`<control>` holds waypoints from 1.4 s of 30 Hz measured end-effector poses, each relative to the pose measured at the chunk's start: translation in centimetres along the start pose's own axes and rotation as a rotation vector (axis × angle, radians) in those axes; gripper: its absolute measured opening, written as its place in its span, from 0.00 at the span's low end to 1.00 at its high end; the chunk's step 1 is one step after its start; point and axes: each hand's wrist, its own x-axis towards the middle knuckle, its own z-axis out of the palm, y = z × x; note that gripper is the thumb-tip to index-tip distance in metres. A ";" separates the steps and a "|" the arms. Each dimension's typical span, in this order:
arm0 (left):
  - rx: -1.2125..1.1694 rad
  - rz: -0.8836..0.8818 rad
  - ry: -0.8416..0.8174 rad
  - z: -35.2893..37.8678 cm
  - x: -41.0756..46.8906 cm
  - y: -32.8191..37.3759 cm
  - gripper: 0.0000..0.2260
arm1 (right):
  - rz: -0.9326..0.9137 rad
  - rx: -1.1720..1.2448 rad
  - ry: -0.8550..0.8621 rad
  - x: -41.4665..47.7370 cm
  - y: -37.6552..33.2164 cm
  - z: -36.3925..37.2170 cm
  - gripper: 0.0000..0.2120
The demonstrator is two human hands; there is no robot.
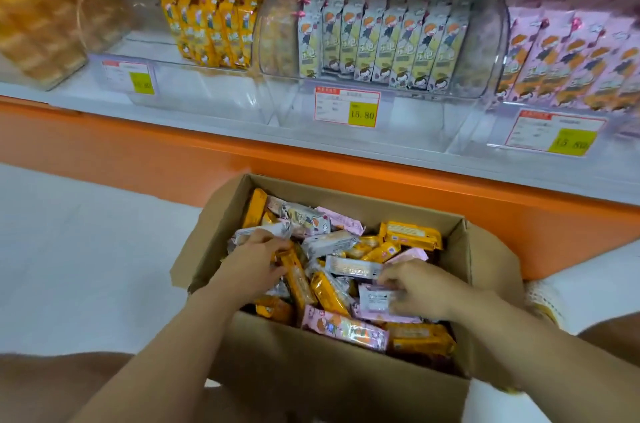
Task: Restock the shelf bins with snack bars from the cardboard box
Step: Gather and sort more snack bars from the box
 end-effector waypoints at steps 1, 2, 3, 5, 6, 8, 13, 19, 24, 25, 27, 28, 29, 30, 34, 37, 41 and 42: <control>-0.006 0.002 0.001 0.1 0.1 -0.1 0.21 | -0.005 -0.026 -0.003 0.2 0.0 0.2 0.18; -0.016 -0.001 0.001 0.1 0.3 -0.2 0.22 | -0.013 -0.074 0.005 0.3 -0.1 0.4 0.21; -0.022 -0.005 0.000 0.1 0.4 -0.4 0.23 | -0.022 -0.133 0.016 0.4 -0.2 0.6 0.22; -0.017 -0.013 -0.001 0.1 0.5 -0.6 0.24 | -0.048 -0.172 0.071 0.5 -0.5 0.5 0.16; -0.013 -0.013 0.001 0.1 0.6 -0.7 0.24 | -0.051 -0.150 0.105 0.3 -0.7 0.2 0.16; -0.004 -0.016 0.008 0.2 0.7 -0.6 0.24 | -0.041 -0.063 0.194 0.0 -0.8 -0.7 0.22; -0.030 -0.060 0.261 -0.2 1.0 -0.6 0.21 | -0.118 0.215 0.510 -1.0 -1.7 -2.8 0.22; -0.029 -0.151 0.166 -0.5 2.0 -1.1 0.21 | -0.202 0.461 0.626 -2.5 -2.7 -4.5 0.22; -0.026 -0.154 0.122 -0.6 2.0 -1.2 0.19 | -0.254 0.834 0.476 -3.6 -3.3 -5.2 0.20; -0.001 -0.164 0.112 -0.8 2.0 -1.3 0.19 | -0.250 0.883 0.462 -3.7 -3.3 -5.2 0.19; 0.045 -0.177 0.110 -1.1 1.9 -1.4 0.19 | -0.221 0.882 0.486 -3.7 -3.4 -5.3 0.20; 0.052 -0.177 0.107 -1.3 1.8 -1.4 0.19 | -0.205 0.862 0.503 -3.6 -3.3 -5.3 0.20; 0.052 -0.175 0.101 -1.6 1.6 -1.2 0.18 | -0.195 0.860 0.514 -3.6 -3.3 -5.3 0.20; 0.053 -0.169 0.101 -1.9 1.3 -0.9 0.18 | -0.190 0.876 0.518 -3.5 -3.3 -5.4 0.19; -0.120 -0.053 0.182 -3.3 0.0 1.6 0.17 | -0.195 0.869 0.550 -3.4 -3.8 -5.5 0.07; -0.405 0.059 0.258 -4.5 -0.9 4.6 0.17 | -0.183 0.872 0.572 -3.5 -4.6 -5.7 0.08; -0.548 0.184 0.358 -6.0 -2.6 7.4 0.21 | -0.230 0.913 0.667 -4.6 -6.1 -5.6 0.17; -0.568 0.202 0.380 -6.5 -3.0 7.8 0.21 | -0.243 0.911 0.696 -5.1 -6.5 -5.6 0.22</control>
